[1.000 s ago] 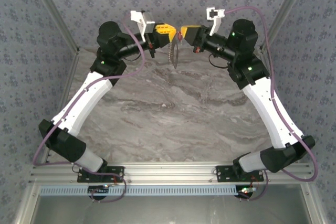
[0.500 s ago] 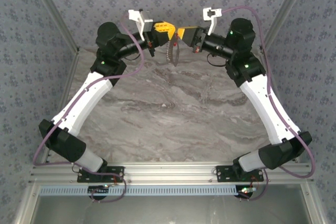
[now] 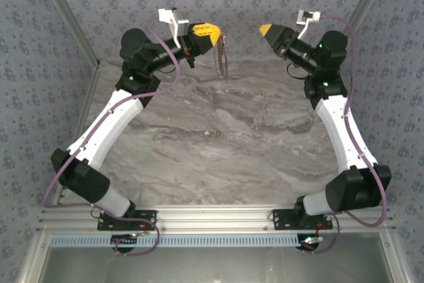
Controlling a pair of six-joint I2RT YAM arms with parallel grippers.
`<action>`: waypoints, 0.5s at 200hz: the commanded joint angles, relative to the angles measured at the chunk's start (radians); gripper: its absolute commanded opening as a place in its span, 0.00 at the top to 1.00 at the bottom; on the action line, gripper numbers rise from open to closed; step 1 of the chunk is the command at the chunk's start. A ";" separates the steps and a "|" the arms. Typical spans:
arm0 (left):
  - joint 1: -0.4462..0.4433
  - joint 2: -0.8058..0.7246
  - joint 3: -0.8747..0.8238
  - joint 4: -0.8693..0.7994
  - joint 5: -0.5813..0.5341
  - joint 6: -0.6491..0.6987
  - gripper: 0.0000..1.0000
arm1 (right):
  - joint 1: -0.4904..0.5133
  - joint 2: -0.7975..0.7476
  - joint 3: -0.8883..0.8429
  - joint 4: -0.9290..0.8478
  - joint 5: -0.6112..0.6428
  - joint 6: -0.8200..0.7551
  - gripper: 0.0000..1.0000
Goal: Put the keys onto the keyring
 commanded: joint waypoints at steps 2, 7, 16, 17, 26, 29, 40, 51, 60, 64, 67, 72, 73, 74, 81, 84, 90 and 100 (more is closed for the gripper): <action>0.026 0.015 -0.002 0.117 0.007 -0.095 1.00 | 0.022 -0.015 0.086 0.108 -0.012 0.069 0.59; 0.028 0.016 -0.001 0.128 0.009 -0.109 1.00 | 0.028 -0.007 0.102 0.107 -0.010 0.069 0.58; 0.033 0.020 0.003 0.144 0.015 -0.131 1.00 | 0.037 0.010 0.130 0.109 -0.013 0.073 0.55; 0.032 0.022 0.004 0.146 0.016 -0.134 1.00 | 0.039 0.011 0.134 0.109 -0.013 0.073 0.54; 0.036 0.025 0.009 0.158 0.023 -0.152 1.00 | 0.052 0.025 0.162 0.108 -0.013 0.073 0.51; 0.038 0.027 0.012 0.160 0.027 -0.157 1.00 | 0.059 0.028 0.171 0.107 -0.011 0.071 0.50; 0.044 0.034 0.025 0.165 0.033 -0.175 1.00 | 0.082 0.052 0.204 0.107 -0.007 0.069 0.47; 0.045 0.042 0.038 0.179 0.046 -0.196 1.00 | 0.109 0.080 0.241 0.117 -0.018 0.067 0.45; 0.047 0.047 0.043 0.191 0.055 -0.208 1.00 | 0.131 0.100 0.263 0.122 -0.022 0.065 0.43; 0.047 0.049 0.046 0.195 0.057 -0.214 1.00 | 0.141 0.110 0.272 0.125 -0.024 0.063 0.43; 0.047 0.052 0.048 0.200 0.058 -0.219 1.00 | 0.147 0.116 0.278 0.126 -0.026 0.061 0.42; 0.047 0.054 0.049 0.208 0.058 -0.229 1.00 | 0.158 0.126 0.289 0.128 -0.030 0.060 0.42; 0.047 0.055 0.049 0.210 0.058 -0.231 1.00 | 0.160 0.128 0.291 0.128 -0.031 0.059 0.42; 0.048 0.056 0.050 0.212 0.059 -0.233 1.00 | 0.162 0.131 0.294 0.128 -0.032 0.059 0.42; 0.046 0.060 0.053 0.225 0.058 -0.249 1.00 | 0.174 0.145 0.309 0.127 -0.036 0.056 0.42; 0.047 0.060 0.054 0.231 0.058 -0.257 1.00 | 0.181 0.150 0.314 0.127 -0.036 0.055 0.42; 0.049 0.064 0.059 0.239 0.059 -0.270 1.00 | 0.191 0.160 0.324 0.126 -0.038 0.052 0.42; 0.050 0.071 0.064 0.252 0.058 -0.291 1.00 | 0.206 0.172 0.334 0.123 -0.041 0.044 0.42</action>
